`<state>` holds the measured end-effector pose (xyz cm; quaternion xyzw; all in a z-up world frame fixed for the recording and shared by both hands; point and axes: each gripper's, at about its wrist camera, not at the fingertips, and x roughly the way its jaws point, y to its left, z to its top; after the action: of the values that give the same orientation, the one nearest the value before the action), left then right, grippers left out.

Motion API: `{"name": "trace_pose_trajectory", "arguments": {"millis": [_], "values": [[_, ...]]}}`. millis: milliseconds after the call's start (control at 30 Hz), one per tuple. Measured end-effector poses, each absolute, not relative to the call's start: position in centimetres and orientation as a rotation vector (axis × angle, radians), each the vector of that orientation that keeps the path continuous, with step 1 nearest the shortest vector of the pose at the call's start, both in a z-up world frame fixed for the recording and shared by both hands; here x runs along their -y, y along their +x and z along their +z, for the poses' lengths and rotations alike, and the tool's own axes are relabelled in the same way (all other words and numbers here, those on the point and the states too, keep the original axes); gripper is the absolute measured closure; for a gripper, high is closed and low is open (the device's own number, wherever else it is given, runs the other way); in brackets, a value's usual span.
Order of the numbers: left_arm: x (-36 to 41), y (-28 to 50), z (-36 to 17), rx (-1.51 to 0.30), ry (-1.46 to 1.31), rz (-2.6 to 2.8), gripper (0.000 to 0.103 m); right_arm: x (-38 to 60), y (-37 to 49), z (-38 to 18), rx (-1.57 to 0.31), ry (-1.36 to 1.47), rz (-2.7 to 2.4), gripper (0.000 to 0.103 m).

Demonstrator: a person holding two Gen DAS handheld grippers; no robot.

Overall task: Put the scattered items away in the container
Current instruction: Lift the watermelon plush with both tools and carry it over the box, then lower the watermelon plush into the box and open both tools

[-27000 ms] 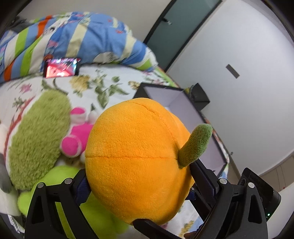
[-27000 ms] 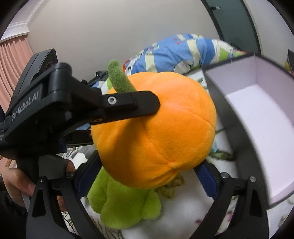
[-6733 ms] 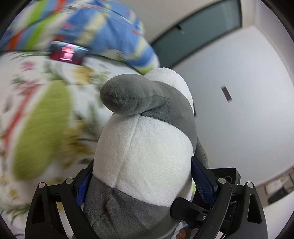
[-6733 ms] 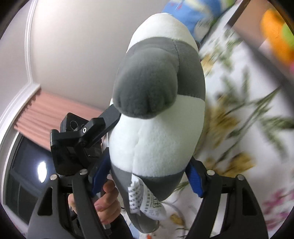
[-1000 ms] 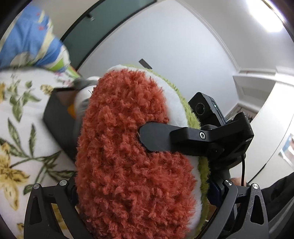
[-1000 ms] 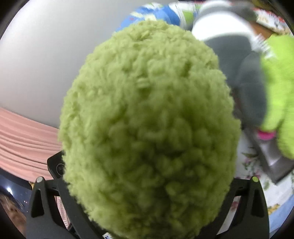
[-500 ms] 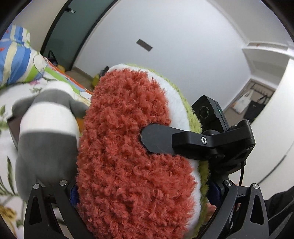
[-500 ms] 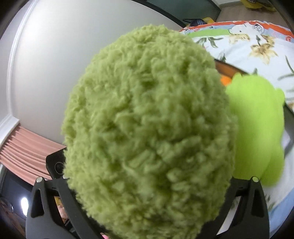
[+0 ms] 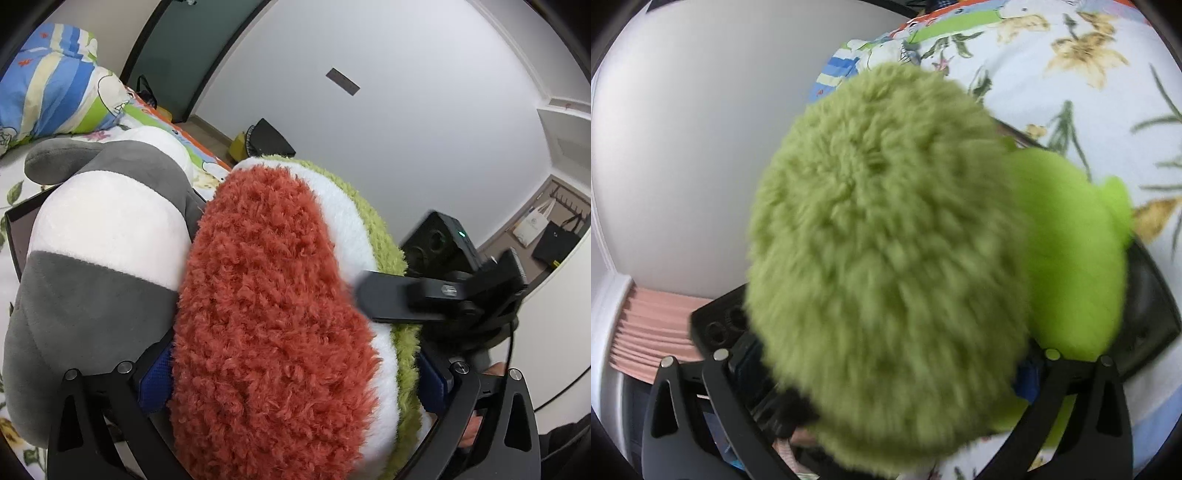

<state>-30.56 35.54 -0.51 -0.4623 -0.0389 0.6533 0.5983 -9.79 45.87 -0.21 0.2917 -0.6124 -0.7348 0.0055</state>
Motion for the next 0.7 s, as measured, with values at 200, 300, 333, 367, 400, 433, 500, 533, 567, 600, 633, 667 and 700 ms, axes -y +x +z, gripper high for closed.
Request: {"name": "trace_pose_trajectory", "arguments": {"millis": [200,300,333,367,400,433,500,533,567,600,633,667,700], "values": [[-35.8,-30.9,-0.7,0.103,-1.068,1.533,0.000,-47.5,-4.6,1.4,1.951,0.730,-2.423,0.000],[-35.8,-30.6,-0.8,0.100,-1.053,1.546,0.000,-46.6,-3.0,3.3,1.844,0.594,-2.510,0.000],[-35.8,-30.5,-0.8,0.102,-1.052,1.548,0.000,-46.3,-3.7,4.2,1.789,0.554,-2.519,0.000],[-35.6,-30.3,-0.7,0.104,-1.052,1.550,0.000,-46.3,-5.4,4.7,1.736,0.530,-2.511,0.000],[-35.2,-29.8,-0.5,0.105,-1.050,1.552,0.000,-45.8,-6.3,5.4,1.683,0.513,-2.496,0.000],[-35.0,-29.6,-0.5,0.106,-1.048,1.554,0.000,-45.1,-6.7,5.9,1.648,0.507,-2.483,0.000],[-35.1,-29.6,-0.6,0.099,-1.049,1.562,0.000,-45.0,-9.3,5.8,1.601,0.526,-2.445,0.000],[-35.2,-29.7,-0.7,0.090,-1.052,1.578,0.000,-44.8,-9.8,5.4,1.609,0.528,-2.423,0.000],[-35.1,-29.9,-0.9,0.091,-1.054,1.589,0.000,-44.7,-9.9,5.2,1.618,0.523,-2.421,0.000],[-35.0,-30.0,-1.1,0.099,-1.052,1.581,0.000,-44.6,-9.7,5.3,1.619,0.524,-2.430,0.000],[-34.8,-29.9,-1.0,0.098,-1.047,1.572,0.000,-44.6,-9.6,5.2,1.617,0.524,-2.438,0.001],[-34.7,-29.8,-1.0,0.088,-1.040,1.574,0.000,-44.8,-9.5,5.1,1.621,0.521,-2.437,0.002],[-34.6,-29.7,-1.0,0.078,-1.037,1.581,0.000,-44.9,-9.6,5.0,1.638,0.513,-2.419,0.002]]}}
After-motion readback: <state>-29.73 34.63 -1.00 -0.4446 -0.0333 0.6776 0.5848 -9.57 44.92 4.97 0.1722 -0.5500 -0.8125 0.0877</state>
